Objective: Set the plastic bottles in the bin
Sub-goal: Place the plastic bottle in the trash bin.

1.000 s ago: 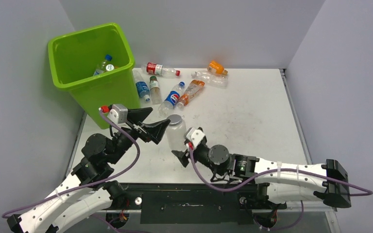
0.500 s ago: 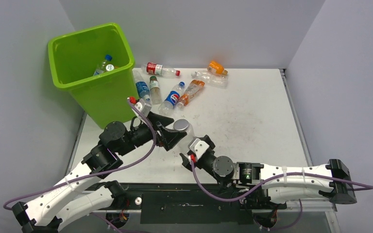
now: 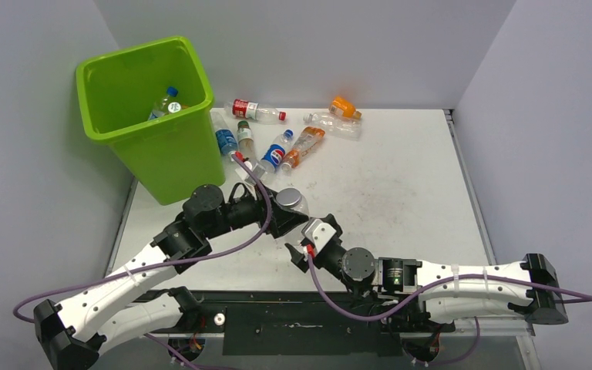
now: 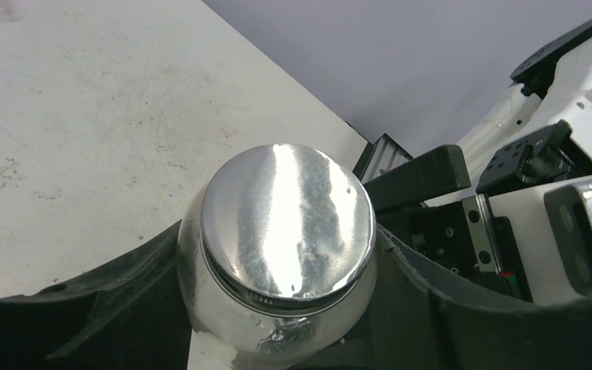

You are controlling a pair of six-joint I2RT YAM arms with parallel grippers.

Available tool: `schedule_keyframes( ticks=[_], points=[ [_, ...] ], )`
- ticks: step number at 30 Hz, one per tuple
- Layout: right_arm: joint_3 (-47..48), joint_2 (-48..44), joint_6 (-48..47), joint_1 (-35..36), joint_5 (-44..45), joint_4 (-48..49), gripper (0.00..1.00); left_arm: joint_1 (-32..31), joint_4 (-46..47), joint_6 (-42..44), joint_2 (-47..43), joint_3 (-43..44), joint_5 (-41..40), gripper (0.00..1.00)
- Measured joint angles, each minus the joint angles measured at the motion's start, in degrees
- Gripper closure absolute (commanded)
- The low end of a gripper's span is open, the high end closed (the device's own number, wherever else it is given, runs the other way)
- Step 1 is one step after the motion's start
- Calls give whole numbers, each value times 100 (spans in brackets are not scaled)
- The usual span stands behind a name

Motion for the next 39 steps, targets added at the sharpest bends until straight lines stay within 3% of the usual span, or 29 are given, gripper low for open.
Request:
schedule_keyframes(
  ticks=[3, 5, 6, 11, 15, 19, 24, 27, 30, 35, 39],
  points=[
    [0, -4, 44, 11, 57, 7, 25, -11, 66, 11, 4, 0, 35, 75],
    [0, -17, 83, 37, 105, 2, 1, -22, 66, 20, 0, 0, -2, 79],
    [0, -22, 131, 44, 146, 2, 10, -22, 59, 31, -9, 0, -17, 79],
    [26, -138, 382, 142, 96, -138, 10, -24, -199, 334, -221, 103, -538, 87],
    [212, -533, 769, 142, -153, -378, 10, -24, -1001, 1051, -350, 977, -1351, 97],
    [385, -994, 1121, 140, -151, -337, 10, -24, -1261, 2094, -529, 2116, -2586, 100],
    [387, -1349, 1414, 136, 455, -315, 10, 66, -957, 3609, -306, 3353, -4378, 100],
    [378, -1419, 1547, 129, 896, -380, 10, 553, -811, 4212, 350, 4328, -5246, 100],
    [313, -1565, 1696, 129, 1274, -446, 10, 1357, -695, 4280, 887, 4693, -5554, 100],
    [-2, -1939, 1965, 118, 1711, -455, 10, 3254, -807, 3543, 1945, 5027, -5486, 100],
    [-48, -2044, 2177, 96, 1794, -514, 10, 4046, -857, 2863, 2802, 5115, -5351, 100]
  ],
)
